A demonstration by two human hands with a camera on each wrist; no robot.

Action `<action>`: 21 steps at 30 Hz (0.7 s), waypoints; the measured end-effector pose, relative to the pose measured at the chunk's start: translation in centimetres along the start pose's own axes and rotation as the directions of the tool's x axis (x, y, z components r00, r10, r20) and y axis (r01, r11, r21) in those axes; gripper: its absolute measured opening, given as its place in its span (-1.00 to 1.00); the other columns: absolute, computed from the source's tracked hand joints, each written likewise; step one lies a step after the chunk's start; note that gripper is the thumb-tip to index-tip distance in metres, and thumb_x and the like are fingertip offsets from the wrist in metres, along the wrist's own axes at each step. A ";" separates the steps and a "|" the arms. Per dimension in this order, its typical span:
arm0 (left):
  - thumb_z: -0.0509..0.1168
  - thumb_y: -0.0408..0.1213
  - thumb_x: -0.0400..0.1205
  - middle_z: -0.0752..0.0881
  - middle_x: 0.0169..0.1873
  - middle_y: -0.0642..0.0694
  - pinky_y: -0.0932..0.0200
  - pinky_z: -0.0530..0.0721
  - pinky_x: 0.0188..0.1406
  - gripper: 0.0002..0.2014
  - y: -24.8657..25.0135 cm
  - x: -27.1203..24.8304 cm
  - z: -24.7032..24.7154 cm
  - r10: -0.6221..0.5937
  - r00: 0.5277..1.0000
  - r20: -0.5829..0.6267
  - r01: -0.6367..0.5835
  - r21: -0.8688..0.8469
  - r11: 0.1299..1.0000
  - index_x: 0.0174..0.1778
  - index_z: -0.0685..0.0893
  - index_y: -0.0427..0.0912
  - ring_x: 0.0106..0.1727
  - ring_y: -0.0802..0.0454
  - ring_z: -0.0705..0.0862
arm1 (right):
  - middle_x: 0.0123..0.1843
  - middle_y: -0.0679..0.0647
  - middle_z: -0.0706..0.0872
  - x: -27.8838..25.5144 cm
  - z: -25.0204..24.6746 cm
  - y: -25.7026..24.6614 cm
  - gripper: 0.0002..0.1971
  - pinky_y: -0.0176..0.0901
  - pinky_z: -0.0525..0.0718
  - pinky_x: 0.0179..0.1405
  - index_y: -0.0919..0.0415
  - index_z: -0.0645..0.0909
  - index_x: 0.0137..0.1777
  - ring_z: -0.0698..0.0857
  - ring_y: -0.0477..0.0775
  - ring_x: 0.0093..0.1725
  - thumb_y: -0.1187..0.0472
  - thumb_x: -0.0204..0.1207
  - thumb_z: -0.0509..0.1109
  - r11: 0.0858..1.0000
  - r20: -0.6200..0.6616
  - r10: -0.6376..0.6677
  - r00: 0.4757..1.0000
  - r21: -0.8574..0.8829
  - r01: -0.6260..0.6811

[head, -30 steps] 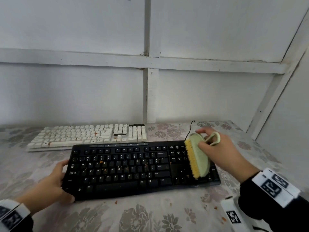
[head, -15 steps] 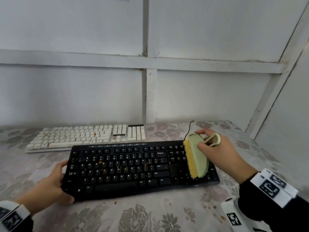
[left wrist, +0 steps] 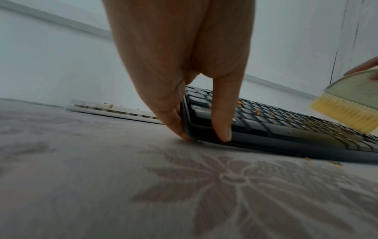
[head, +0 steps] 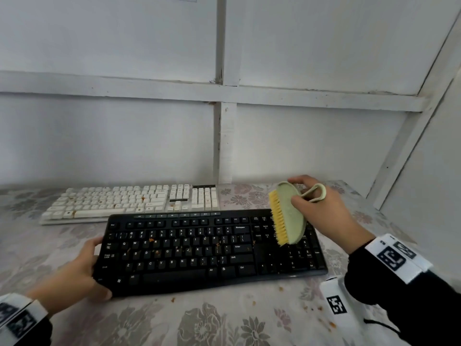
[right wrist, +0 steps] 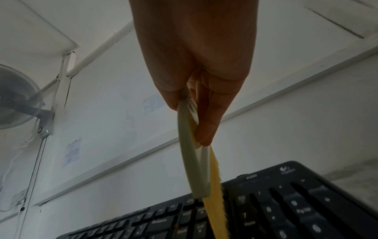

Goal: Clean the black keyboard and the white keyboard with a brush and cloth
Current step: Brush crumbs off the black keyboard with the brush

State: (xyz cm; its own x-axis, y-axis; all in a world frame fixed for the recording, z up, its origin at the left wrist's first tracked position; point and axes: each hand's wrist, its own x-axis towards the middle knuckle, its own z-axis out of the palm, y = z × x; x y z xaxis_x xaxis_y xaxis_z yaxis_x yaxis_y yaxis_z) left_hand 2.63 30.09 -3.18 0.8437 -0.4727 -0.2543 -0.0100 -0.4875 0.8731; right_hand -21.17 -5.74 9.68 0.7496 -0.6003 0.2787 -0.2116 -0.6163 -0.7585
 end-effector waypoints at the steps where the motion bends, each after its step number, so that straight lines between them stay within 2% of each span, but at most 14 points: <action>1: 0.52 -0.37 -0.29 0.75 -0.05 -0.18 -0.38 0.63 0.05 0.21 -0.2 0.1 -0.1 0.004 1.000 0.004 -0.004 0.016 1.000 0.30 0.17 0.27 0.01 -0.23 0.72 | -0.28 0.03 0.68 0.0 0.3 0.1 -0.71 -0.40 0.42 -0.57 -0.04 0.63 0.14 0.52 -0.03 -0.42 0.32 0.52 0.31 1.000 0.009 0.006 1.000 -0.003 -0.006; 4: 0.53 -0.37 -0.30 0.74 -0.04 -0.18 -0.35 0.62 0.08 0.22 -0.1 0.0 -0.1 0.016 1.000 0.011 -0.016 0.007 1.000 0.32 0.17 0.24 0.02 -0.22 0.72 | -0.22 0.13 0.74 -1.3 1.0 0.7 -0.73 -0.27 0.44 -0.53 -0.08 0.63 0.07 0.56 0.03 -0.43 0.31 0.51 0.32 0.999 0.074 0.016 0.997 -0.040 -0.013; 6: 0.51 -0.39 -0.31 0.72 -0.04 -0.22 -0.28 0.66 0.00 0.22 0.4 -0.2 0.2 0.021 1.000 0.013 -0.021 -0.024 0.999 0.32 0.18 0.20 0.00 -0.22 0.71 | -0.22 0.19 0.73 -2.8 1.3 1.2 -0.73 -0.17 0.43 -0.46 -0.07 0.63 0.06 0.53 0.07 -0.41 0.33 0.50 0.32 0.998 0.124 0.017 0.992 -0.058 -0.010; 9: 0.49 -0.41 -0.33 0.69 -0.03 -0.23 -0.13 0.66 -0.12 0.23 0.8 -0.3 0.4 0.017 1.000 0.020 -0.016 -0.063 0.998 0.32 0.17 0.20 0.00 -0.18 0.70 | -0.29 0.19 0.68 -4.7 1.3 1.6 -0.73 -0.19 0.38 -0.46 -0.08 0.63 0.05 0.43 -0.02 -0.45 0.32 0.50 0.31 0.996 0.210 0.045 0.977 -0.082 -0.028; 11: 0.49 -0.41 -0.32 0.70 -0.04 -0.23 -0.15 0.66 -0.10 0.23 0.7 -0.3 0.3 0.013 1.000 0.018 -0.012 -0.056 0.998 0.32 0.16 0.22 0.01 -0.19 0.70 | -0.24 0.17 0.71 -5.0 0.8 1.1 -0.74 -0.18 0.46 -0.43 -0.08 0.65 0.02 0.50 0.00 -0.40 0.32 0.49 0.32 0.995 0.236 0.082 0.968 -0.068 -0.067; 13: 0.49 -0.40 -0.31 0.72 -0.04 -0.21 -0.24 0.67 -0.02 0.22 0.5 -0.3 0.2 0.010 1.000 0.014 -0.009 -0.036 0.999 0.31 0.15 0.25 0.01 -0.20 0.71 | -0.17 0.08 0.74 -4.3 0.1 0.2 -0.76 -0.24 0.54 -0.35 -0.05 0.67 0.00 0.63 0.03 -0.28 0.32 0.48 0.33 0.996 0.213 0.075 0.974 -0.068 -0.062; 15: 0.49 -0.39 -0.30 0.73 -0.06 -0.20 -0.29 0.65 0.03 0.22 0.3 -0.3 0.1 0.011 1.000 0.010 -0.011 -0.021 1.000 0.31 0.15 0.24 0.00 -0.21 0.72 | -0.16 0.06 0.73 -3.1 -0.2 -0.5 -0.75 -0.19 0.54 -0.33 -0.02 0.67 0.04 0.65 0.10 -0.24 0.33 0.48 0.34 0.998 0.127 0.026 0.992 -0.065 -0.018; 17: 0.48 -0.39 -0.30 0.74 -0.08 -0.20 -0.28 0.65 0.02 0.21 0.4 -0.3 0.2 0.014 1.000 0.007 -0.013 -0.025 1.000 0.32 0.15 0.21 -0.01 -0.21 0.71 | -0.23 0.03 0.70 -1.6 0.0 -0.8 -0.73 -0.17 0.50 -0.40 -0.03 0.64 0.09 0.58 0.07 -0.35 0.32 0.49 0.33 0.999 0.042 0.005 0.999 -0.034 -0.004; 21: 0.46 -0.40 -0.31 0.71 -0.08 -0.25 -0.26 0.65 -0.04 0.22 0.9 -0.5 0.5 0.021 1.000 0.012 -0.020 -0.045 0.999 0.32 0.14 0.20 -0.01 -0.24 0.70 | -0.33 0.00 0.65 -0.4 0.8 -0.1 -0.73 -0.36 0.41 -0.56 -0.01 0.63 0.11 0.47 -0.07 -0.48 0.33 0.49 0.32 1.000 -0.011 0.012 1.000 -0.012 -0.012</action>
State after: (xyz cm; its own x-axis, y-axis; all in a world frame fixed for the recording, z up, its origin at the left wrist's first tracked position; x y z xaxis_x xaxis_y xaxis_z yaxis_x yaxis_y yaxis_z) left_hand 1.92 29.58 -2.46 0.8370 -0.4912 -0.2411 -0.0029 -0.4445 0.8958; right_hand -20.93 -5.08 9.14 0.7403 -0.6129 0.2763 -0.2280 -0.6155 -0.7545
